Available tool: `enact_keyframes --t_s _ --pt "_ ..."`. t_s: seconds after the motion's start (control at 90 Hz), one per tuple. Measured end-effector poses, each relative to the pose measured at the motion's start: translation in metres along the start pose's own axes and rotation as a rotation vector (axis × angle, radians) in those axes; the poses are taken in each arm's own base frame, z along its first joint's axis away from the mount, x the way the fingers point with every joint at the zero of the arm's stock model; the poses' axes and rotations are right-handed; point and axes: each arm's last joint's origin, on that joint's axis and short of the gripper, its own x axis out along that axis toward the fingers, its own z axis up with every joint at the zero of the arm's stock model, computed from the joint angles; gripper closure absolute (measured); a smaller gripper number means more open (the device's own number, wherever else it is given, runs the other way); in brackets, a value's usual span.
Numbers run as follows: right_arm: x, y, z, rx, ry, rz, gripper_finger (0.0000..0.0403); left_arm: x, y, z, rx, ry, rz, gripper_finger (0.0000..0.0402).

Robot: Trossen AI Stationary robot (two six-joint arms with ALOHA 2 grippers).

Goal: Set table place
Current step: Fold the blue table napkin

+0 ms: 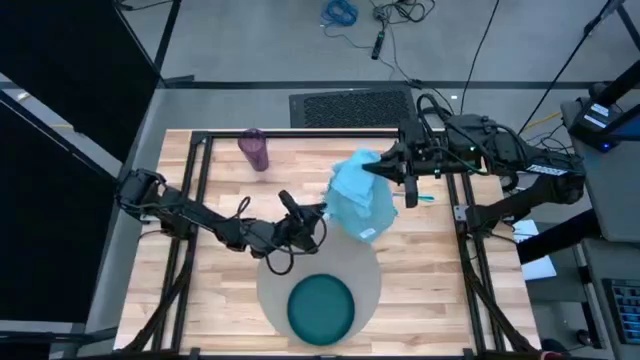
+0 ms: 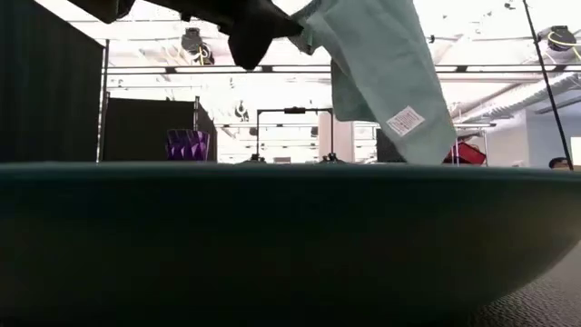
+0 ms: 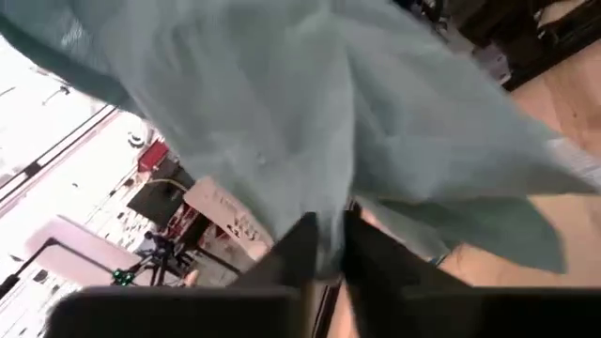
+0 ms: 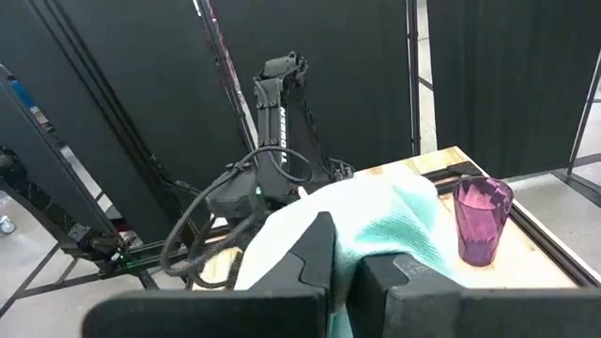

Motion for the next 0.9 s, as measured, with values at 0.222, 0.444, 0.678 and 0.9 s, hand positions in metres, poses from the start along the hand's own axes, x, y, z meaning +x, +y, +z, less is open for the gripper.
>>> enact_keyframes --t_s 0.222,0.444,0.678,0.9 --pt "0.000 0.000 0.000 0.000 -0.001 0.001 0.0403 0.001 0.006 0.012 -0.017 -0.002 0.026 0.0401" --pt "0.000 0.000 -0.001 -0.072 0.008 -0.002 0.0370 -0.003 0.009 0.020 0.041 0.063 0.085 0.0401" --pt "-0.002 -0.012 -0.005 -0.118 0.061 -0.144 0.0281 -0.020 0.015 0.041 0.143 0.179 0.169 0.0401" --pt "-0.004 -0.025 -0.021 -0.102 0.223 -0.281 0.0206 -0.043 0.052 0.065 0.063 0.161 0.215 0.0401"
